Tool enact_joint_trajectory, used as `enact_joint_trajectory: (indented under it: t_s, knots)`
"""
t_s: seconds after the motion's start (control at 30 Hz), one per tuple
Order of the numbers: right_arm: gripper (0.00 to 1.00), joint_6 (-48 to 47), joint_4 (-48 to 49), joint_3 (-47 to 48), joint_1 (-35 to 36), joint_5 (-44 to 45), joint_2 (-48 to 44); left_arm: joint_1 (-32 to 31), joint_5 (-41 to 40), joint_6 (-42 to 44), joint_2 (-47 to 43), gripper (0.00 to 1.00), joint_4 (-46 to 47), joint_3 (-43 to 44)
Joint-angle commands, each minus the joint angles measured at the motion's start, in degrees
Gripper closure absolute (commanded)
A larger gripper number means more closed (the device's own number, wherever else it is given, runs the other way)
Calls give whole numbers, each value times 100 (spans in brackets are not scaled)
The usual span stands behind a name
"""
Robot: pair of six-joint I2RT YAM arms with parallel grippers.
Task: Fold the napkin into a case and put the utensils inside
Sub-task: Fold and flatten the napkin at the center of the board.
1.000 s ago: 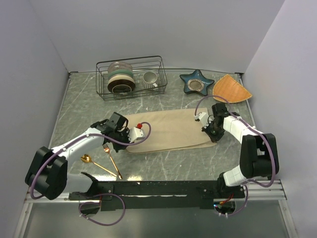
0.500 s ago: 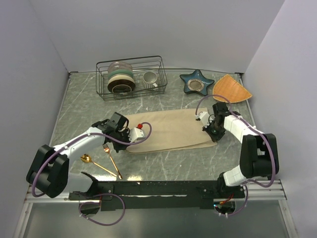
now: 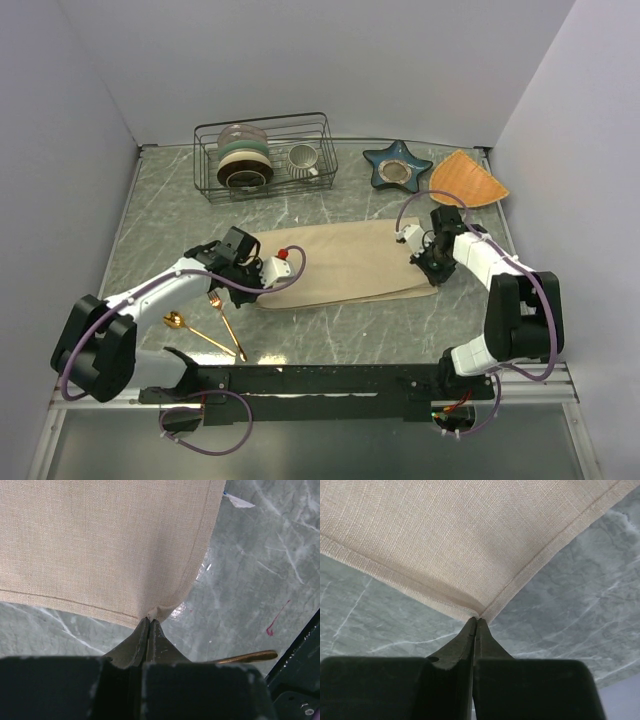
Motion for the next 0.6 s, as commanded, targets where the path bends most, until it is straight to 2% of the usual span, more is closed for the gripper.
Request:
enact_joint_trajectory:
  t_s: [0.0,0.03,0.1,0.13,0.17,0.27,0.43,0.57]
  knots:
    - [100,-58,166,102,-55,188,87,-54,100,-76,133,97,171,81]
    - [100,-58,158,93,-63,180,87,-80,100,-59,168,96,153,81]
    - [95,-110,114,58,-55,188,70,-81,100,-15,177,80,74,99]
    - [88,-137,44,58,-63,162,52,-81,108,11,133,73,39,116]
    - [82,-180,0,66,-63,145,34,-81,117,46,98,60,-22,134]
    - [60,-225,-350,250,-125,-57,-159,-54,231,38,-165,44,-295,274]
    - [52,-137,-1036,962,-213,-479,-344,-28,337,-190,-438,40,-480,538]
    - [51,135,-1126,1323,-195,-725,-160,-28,416,-576,-228,39,-243,661]
